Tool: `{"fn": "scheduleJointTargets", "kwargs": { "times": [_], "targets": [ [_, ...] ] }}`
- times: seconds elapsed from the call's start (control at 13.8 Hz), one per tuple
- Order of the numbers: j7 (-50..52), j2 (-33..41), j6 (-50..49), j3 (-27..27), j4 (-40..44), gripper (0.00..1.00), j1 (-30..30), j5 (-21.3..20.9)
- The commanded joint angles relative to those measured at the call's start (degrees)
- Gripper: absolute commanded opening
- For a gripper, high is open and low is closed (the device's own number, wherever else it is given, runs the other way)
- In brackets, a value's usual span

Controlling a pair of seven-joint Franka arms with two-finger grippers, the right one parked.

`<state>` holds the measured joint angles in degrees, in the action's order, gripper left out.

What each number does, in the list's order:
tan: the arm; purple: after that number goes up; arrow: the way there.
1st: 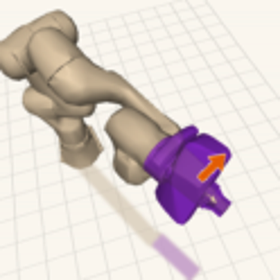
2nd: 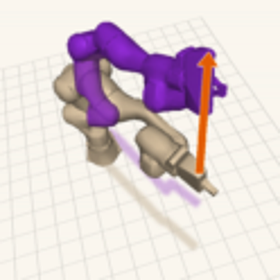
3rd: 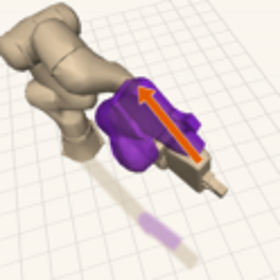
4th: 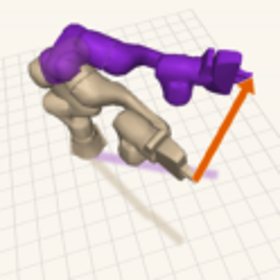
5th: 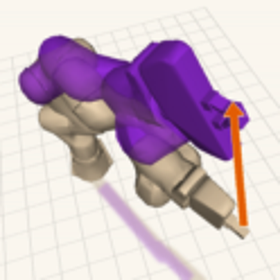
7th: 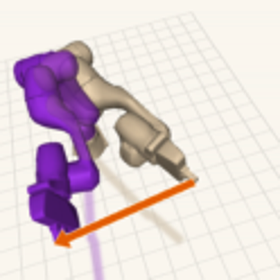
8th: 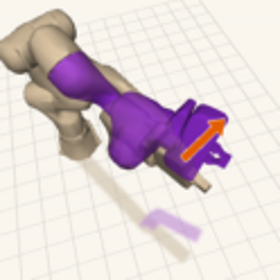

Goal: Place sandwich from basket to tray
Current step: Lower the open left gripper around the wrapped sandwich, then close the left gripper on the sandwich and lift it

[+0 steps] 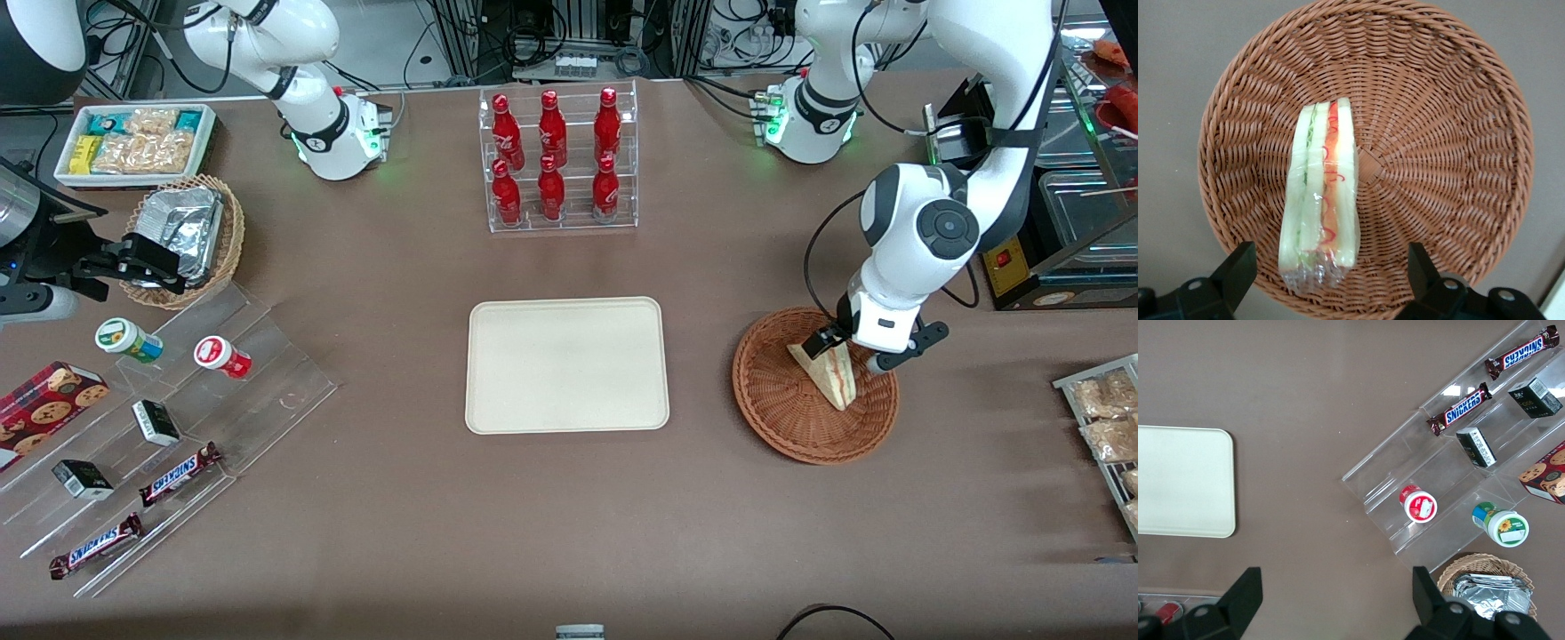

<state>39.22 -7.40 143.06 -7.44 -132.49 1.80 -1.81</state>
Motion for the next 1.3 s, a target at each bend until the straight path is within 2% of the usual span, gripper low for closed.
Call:
{"fn": "scheduleJointTargets", "kwargs": {
  "times": [0.0,0.36,0.51,0.72,0.8,1.23],
  "targets": [
    [1.21,0.02,3.09,-0.47,-1.98,0.98,-1.01,-1.00],
    [1.73,-1.03,8.10,-0.47,-4.26,0.80,-1.45,-1.00],
    [2.79,-1.73,9.95,-0.47,-4.61,0.56,-1.45,-1.00],
    [2.79,-1.56,9.96,-0.47,-4.62,0.09,-1.45,-1.00],
    [2.70,-1.47,9.96,-0.47,-4.62,0.00,-1.54,-1.00],
    [2.35,1.68,5.05,-0.47,-3.74,0.00,-1.45,-1.00]
  ]
}}
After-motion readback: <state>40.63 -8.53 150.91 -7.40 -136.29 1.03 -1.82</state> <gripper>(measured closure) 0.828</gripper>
